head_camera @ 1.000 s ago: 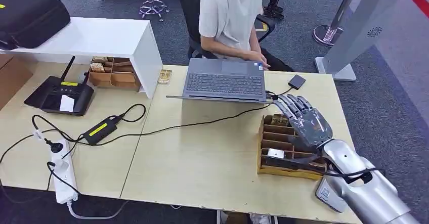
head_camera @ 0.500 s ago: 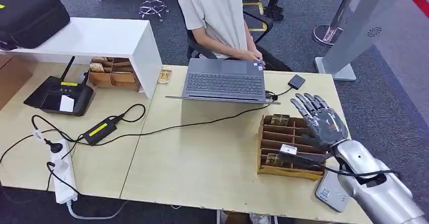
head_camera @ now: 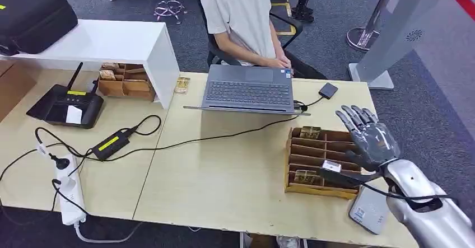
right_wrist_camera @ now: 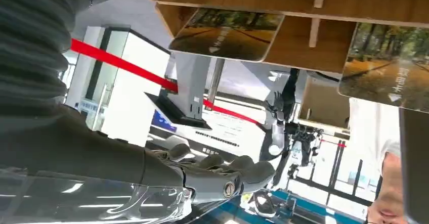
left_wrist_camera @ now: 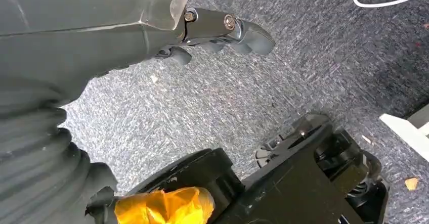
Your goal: Pass the card to the sensor for recognition and then transmit it.
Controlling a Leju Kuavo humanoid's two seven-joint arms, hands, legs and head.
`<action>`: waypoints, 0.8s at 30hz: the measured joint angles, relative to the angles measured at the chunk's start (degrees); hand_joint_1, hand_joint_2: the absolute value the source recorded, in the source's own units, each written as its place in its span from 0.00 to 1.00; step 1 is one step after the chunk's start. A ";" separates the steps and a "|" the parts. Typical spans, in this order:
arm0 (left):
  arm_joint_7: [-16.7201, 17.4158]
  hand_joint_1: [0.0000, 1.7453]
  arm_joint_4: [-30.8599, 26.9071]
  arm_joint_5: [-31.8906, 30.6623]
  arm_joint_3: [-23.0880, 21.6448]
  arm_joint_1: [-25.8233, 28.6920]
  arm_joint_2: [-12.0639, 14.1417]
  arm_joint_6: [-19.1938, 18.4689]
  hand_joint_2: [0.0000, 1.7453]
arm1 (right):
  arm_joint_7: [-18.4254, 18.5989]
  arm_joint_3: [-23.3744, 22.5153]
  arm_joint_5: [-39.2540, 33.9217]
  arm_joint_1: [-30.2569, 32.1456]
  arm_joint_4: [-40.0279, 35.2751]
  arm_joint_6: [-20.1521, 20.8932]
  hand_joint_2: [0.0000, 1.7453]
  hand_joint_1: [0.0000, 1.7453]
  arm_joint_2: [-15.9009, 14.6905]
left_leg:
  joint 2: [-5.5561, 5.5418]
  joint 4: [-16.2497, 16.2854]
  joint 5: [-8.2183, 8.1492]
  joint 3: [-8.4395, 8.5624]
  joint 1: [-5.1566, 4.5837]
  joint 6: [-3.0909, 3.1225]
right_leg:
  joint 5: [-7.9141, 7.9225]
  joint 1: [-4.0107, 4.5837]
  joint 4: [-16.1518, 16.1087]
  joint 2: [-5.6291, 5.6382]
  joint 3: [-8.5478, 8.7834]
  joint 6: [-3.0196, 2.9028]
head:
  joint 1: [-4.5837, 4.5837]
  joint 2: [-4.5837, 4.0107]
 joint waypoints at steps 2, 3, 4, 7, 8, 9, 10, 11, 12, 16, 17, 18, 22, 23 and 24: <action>0.00 0.00 0.00 0.00 0.00 0.00 -0.04 0.04 1.00 | -0.07 -0.28 0.02 0.20 -0.11 0.00 1.00 0.00 -0.02 | 0.00 0.00 0.00 0.00 0.00 0.00 | 0.00 0.00 0.00 0.00 0.00 0.00 | 0.00 0.00; 0.00 0.00 0.00 0.00 0.00 0.00 -0.04 0.04 1.00 | -0.09 -0.35 0.02 0.29 -0.13 0.00 1.00 0.00 -0.02 | 0.00 0.00 0.00 0.00 0.00 0.00 | 0.00 0.00 0.00 0.00 0.00 0.00 | 0.00 0.00; 0.00 0.00 0.00 0.00 0.00 -0.01 -0.07 0.04 1.00 | -0.09 -0.39 0.04 0.36 -0.17 0.00 1.00 0.00 -0.02 | 0.00 0.00 0.00 0.00 0.00 0.00 | 0.00 0.00 0.00 0.00 0.00 0.00 | 0.00 0.00; 0.00 0.00 0.00 0.00 0.00 -0.01 -0.07 0.07 1.00 | -0.26 -0.57 0.07 0.47 -0.17 0.09 1.00 1.00 -0.02 | 0.00 0.00 0.00 0.00 0.00 0.00 | 0.00 0.00 0.00 0.00 0.00 0.00 | 0.00 0.00; 0.00 0.00 0.00 0.00 0.00 -0.01 -0.09 0.04 1.00 | -0.28 -0.63 0.09 0.54 -0.17 0.13 1.00 1.00 -0.02 | 0.00 0.00 0.00 0.00 0.00 0.00 | 0.00 0.00 0.00 0.00 0.00 0.00 | 0.00 0.00; 0.00 0.00 0.00 0.00 0.00 0.00 -0.09 0.07 1.00 | -0.37 -0.63 0.09 0.70 -0.17 0.17 1.00 1.00 -0.02 | 0.00 0.00 0.00 -0.01 0.00 0.00 | 0.00 0.00 0.00 0.00 0.00 0.00 | 0.00 0.00; 0.00 0.00 0.00 0.00 0.00 0.00 -0.09 0.07 1.00 | -0.63 -0.66 -0.04 0.84 -0.17 0.22 1.00 1.00 -0.02 | 0.00 0.00 0.00 -0.01 0.00 0.00 | 0.00 0.00 0.00 -0.01 0.00 0.00 | 0.00 0.00; 0.00 0.00 0.00 0.00 0.00 -0.01 -0.09 0.07 1.00 | -0.88 -0.66 -0.18 0.98 -0.17 0.37 1.00 1.00 -0.02 | 0.00 0.00 0.00 0.00 0.00 0.00 | 0.00 0.00 0.01 0.00 0.00 0.00 | -0.02 0.00; 0.00 0.00 0.00 0.00 0.00 -0.01 -0.09 0.07 1.00 | -1.03 -0.66 -0.39 1.10 -0.17 0.50 1.00 1.00 -0.02 | 0.00 0.00 0.00 -0.01 0.00 0.00 | 0.00 0.00 0.00 0.00 0.00 0.00 | 0.00 0.00; 0.00 0.00 0.00 0.00 0.00 -0.01 -0.11 0.07 1.00 | -1.51 -0.89 -1.22 1.40 -0.17 0.85 1.00 1.00 -0.04 | 0.00 0.00 0.00 0.00 0.00 0.00 | 0.00 0.00 0.00 0.00 0.00 0.00 | 0.00 0.00; 0.00 0.00 0.00 0.00 0.00 -0.01 -0.11 0.07 1.00 | -1.53 -0.98 -1.27 1.47 -0.17 0.85 1.00 1.00 -0.04 | 0.00 0.00 0.00 -0.01 0.00 0.00 | 0.00 0.00 0.00 0.00 0.00 0.00 | 0.00 0.00; 0.00 0.00 0.00 0.00 0.00 -0.01 -0.11 0.07 1.00 | -1.57 -1.11 -1.27 1.53 -0.17 0.85 1.00 1.00 -0.04 | 0.00 0.00 0.00 -0.01 0.00 0.00 | 0.00 0.00 0.00 0.00 0.00 0.00 | 0.00 0.00; 0.00 0.00 0.00 0.00 0.00 -0.01 -0.11 0.07 1.00 | -1.73 -1.27 -1.59 1.65 -0.19 0.90 1.00 1.00 -0.13 | 0.00 0.00 0.00 0.00 0.00 0.00 | 0.00 0.00 0.00 0.00 0.00 0.00 | 0.00 0.00; 0.00 0.00 0.00 0.00 0.00 -0.01 -0.13 0.04 1.00 | -1.88 -1.33 -1.84 1.66 -0.24 0.96 1.00 1.00 -0.13 | 0.00 0.00 0.00 0.00 0.00 0.00 | 0.00 0.00 0.00 0.00 0.00 0.00 | 0.00 0.00; 0.00 0.00 0.00 0.00 0.00 -0.01 -0.13 0.04 1.00 | -1.97 -1.42 -1.92 1.68 -0.31 0.96 1.00 1.00 -0.22 | 0.00 0.00 0.00 0.00 0.00 0.00 | 0.00 0.00 0.00 0.00 0.00 0.00 | 0.00 0.00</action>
